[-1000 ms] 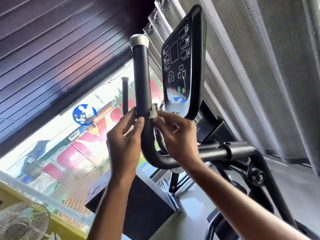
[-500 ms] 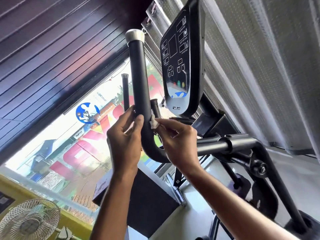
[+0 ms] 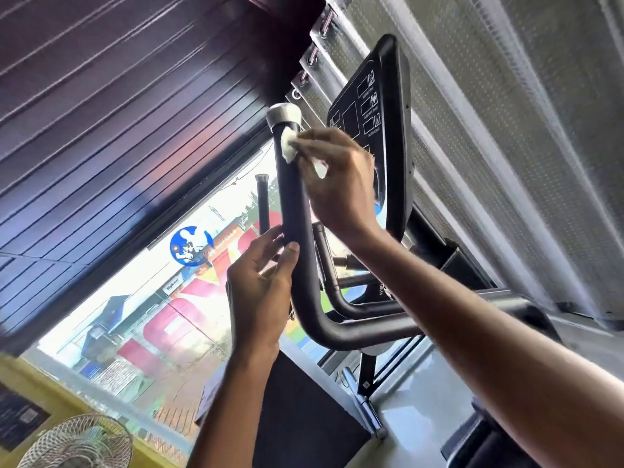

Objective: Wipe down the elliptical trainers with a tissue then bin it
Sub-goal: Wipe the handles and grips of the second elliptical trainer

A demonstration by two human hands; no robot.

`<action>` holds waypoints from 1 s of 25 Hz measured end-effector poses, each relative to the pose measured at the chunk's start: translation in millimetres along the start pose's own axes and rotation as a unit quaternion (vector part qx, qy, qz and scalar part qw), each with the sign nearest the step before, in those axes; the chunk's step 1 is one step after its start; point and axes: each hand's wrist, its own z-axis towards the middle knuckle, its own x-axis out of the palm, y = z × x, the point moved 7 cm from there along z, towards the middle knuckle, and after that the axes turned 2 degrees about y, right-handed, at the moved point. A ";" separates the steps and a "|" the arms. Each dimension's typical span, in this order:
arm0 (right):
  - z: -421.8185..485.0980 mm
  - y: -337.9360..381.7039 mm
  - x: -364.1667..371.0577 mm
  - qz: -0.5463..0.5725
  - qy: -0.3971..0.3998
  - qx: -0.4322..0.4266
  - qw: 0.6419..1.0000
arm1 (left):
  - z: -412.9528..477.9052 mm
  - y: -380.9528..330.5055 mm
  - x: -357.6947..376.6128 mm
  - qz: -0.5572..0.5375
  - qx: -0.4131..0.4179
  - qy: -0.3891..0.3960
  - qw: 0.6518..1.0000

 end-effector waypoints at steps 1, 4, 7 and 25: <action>-8.7 4.0 -1.6 -0.003 0.006 -0.028 1.000 | 4.6 -2.3 1.2 -0.004 0.002 -0.002 1.000; 15.3 -6.9 2.2 0.019 -0.053 0.023 0.998 | 18.3 -9.6 7.6 -0.014 0.005 0.004 1.000; 48.7 -25.1 16.2 0.053 -0.066 0.141 0.986 | 22.3 -12.5 10.5 -0.016 0.019 0.029 0.999; -156.7 13.3 -54.1 -0.036 0.164 -0.058 0.984 | -26.2 39.8 3.1 -0.104 -0.107 0.053 0.987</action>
